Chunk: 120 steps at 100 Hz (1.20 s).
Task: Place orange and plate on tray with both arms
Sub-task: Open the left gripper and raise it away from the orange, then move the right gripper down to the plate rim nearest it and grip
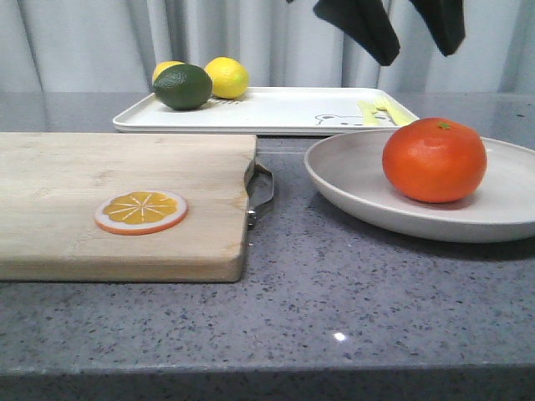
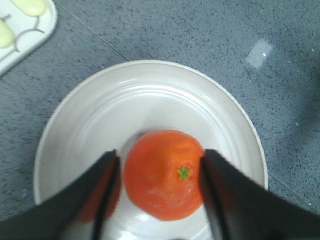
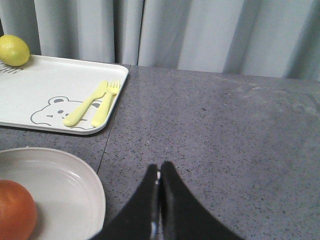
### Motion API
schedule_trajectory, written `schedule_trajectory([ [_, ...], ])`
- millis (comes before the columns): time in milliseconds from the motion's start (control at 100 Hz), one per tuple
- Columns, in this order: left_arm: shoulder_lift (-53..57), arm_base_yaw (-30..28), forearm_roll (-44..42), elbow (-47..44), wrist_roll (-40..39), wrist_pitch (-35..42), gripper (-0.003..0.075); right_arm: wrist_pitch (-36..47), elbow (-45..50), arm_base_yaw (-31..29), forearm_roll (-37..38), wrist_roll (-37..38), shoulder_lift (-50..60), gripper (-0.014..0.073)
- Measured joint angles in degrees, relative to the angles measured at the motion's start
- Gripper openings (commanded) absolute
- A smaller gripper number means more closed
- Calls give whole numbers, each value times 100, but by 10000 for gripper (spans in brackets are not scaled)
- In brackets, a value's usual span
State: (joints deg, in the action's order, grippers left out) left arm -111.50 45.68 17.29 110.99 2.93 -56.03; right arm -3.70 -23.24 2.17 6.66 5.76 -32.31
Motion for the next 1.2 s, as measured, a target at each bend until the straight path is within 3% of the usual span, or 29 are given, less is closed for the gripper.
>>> schedule_trajectory([
  [220, 450, -116, -153, -278, 4, -21, -18, -22, 0, 0, 0, 0, 0, -66],
  [540, 1584, -225, -302, -1469, 13, 668, -20, -33, 0, 0, 0, 0, 0, -66],
  [1200, 5001, -386, -369, -5480, 13, 2727, -20, -354, 0, 0, 0, 0, 0, -66],
])
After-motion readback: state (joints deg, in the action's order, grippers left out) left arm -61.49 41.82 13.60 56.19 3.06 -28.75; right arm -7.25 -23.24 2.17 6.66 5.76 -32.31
